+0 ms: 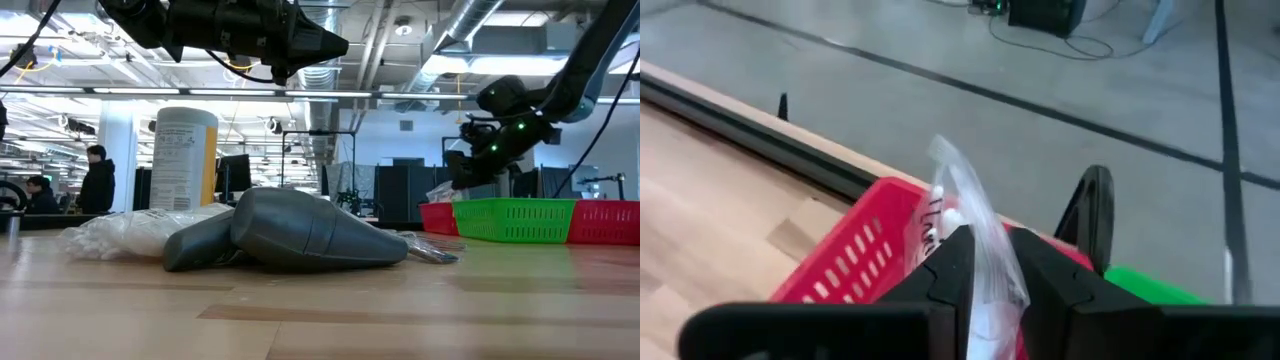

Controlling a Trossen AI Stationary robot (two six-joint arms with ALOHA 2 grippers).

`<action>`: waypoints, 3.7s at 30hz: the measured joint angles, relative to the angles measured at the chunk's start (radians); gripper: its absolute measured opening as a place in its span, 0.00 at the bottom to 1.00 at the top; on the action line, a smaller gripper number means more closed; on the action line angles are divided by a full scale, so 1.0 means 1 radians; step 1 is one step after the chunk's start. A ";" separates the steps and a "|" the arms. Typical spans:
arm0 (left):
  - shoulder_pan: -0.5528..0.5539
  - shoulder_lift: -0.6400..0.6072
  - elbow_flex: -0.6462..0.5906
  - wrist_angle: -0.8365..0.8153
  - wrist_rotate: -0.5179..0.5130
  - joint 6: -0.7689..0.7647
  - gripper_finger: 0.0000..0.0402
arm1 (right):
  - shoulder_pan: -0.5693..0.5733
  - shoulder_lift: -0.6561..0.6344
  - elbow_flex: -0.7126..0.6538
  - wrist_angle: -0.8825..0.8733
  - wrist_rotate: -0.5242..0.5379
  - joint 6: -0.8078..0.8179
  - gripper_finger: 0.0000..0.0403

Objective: Pick & Place Travel size toiletries
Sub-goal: Put the white cotton pack into the top red bin

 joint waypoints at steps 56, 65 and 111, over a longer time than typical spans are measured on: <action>-0.011 0.000 0.000 -0.073 0.004 -0.041 0.09 | 0.525 -0.249 0.057 -0.252 -0.002 0.055 0.40; -0.043 0.000 0.000 -0.233 0.008 -0.162 0.09 | 0.690 -0.243 0.057 -0.260 -0.004 0.069 0.37; -0.438 0.012 -0.001 -1.170 -0.258 -0.117 0.49 | 0.764 -0.242 0.057 -0.285 -0.002 0.112 0.32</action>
